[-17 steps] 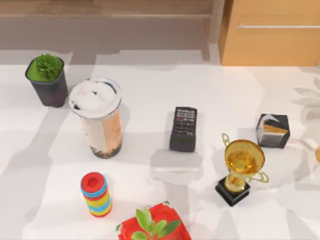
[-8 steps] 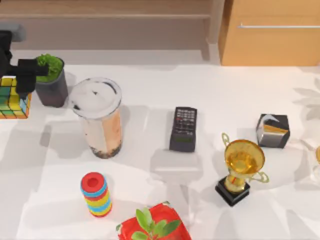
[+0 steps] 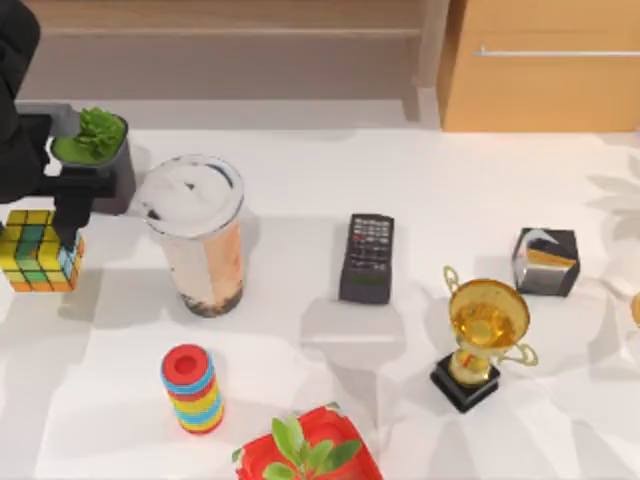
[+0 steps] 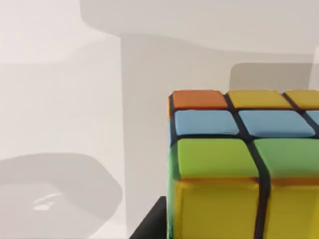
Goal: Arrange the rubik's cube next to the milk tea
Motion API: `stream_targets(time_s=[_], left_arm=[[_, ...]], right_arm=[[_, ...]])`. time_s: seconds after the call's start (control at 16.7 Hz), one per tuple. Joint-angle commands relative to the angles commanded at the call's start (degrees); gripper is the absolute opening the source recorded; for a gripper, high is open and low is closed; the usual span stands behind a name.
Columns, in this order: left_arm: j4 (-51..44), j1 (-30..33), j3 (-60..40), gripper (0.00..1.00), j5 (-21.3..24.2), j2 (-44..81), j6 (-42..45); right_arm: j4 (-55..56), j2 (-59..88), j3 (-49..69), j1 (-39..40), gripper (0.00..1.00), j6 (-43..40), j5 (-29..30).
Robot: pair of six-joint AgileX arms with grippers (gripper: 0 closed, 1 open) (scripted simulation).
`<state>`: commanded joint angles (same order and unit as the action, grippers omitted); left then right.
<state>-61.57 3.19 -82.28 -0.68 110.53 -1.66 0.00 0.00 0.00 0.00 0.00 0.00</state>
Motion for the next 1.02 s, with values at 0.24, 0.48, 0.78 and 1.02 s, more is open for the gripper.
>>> stream_targets(time_s=[0.24,0.48,0.78,1.02], left_arm=[[0.1,-0.5,-0.1,0.00,-0.2,-0.1,0.1],[0.8,-1.5,-0.4,0.00,-0.5,-0.4,0.1],[2.0,-2.0,-0.6,0.00,-0.8,-1.1,0.0],[2.9,-1.6,-0.2,0.00,-0.7,-1.3,-0.1]], right_arm=[[0.0,0.0,0.0,0.0,1.00,0.0,0.0],[0.0,0.0,0.0,0.0,1.00,0.0,0.0],[0.0,0.0,0.0,0.0,1.00,0.0,0.0],[0.0,0.0,0.0,0.0,1.00,0.0,0.0]])
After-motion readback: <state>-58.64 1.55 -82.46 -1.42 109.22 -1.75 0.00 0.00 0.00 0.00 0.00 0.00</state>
